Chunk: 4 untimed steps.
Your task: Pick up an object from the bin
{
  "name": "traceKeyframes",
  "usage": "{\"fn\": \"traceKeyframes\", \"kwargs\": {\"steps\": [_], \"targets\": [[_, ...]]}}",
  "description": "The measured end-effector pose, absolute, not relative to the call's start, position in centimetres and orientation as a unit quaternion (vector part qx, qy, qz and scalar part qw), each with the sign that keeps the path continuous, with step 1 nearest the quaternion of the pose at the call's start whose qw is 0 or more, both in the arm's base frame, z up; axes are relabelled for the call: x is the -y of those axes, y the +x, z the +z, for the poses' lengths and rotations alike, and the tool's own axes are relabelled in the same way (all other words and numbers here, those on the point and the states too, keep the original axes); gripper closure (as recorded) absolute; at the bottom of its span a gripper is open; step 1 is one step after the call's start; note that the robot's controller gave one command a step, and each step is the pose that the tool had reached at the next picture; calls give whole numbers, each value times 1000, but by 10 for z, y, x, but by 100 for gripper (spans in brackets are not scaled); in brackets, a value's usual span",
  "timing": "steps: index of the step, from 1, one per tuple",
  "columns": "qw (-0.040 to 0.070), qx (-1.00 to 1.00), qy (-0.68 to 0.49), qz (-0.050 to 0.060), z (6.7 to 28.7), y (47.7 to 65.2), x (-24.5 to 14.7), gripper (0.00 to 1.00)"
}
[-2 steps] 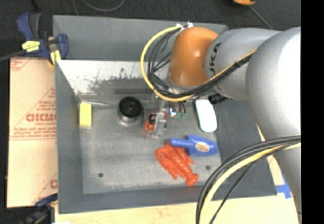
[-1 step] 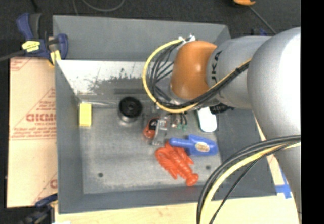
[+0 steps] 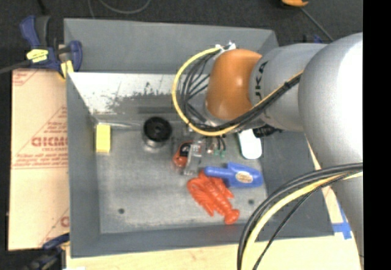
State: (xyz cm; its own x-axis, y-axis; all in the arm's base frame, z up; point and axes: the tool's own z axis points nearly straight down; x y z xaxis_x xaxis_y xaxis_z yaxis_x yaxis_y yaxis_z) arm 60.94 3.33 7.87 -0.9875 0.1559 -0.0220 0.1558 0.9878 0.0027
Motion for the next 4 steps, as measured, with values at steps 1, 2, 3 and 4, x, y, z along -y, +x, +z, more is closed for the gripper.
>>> {"fn": "traceKeyframes", "kwargs": {"steps": [1, 2, 3, 4], "targets": [[-1, -997, 76, 0, 112, 613, -40, 100], [2, -997, 73, 1, 143, 614, -44, 100], [-2, -998, 70, 0, 169, 613, -53, 100], [0, -998, 57, -1, 204, 614, -53, 100]]}}
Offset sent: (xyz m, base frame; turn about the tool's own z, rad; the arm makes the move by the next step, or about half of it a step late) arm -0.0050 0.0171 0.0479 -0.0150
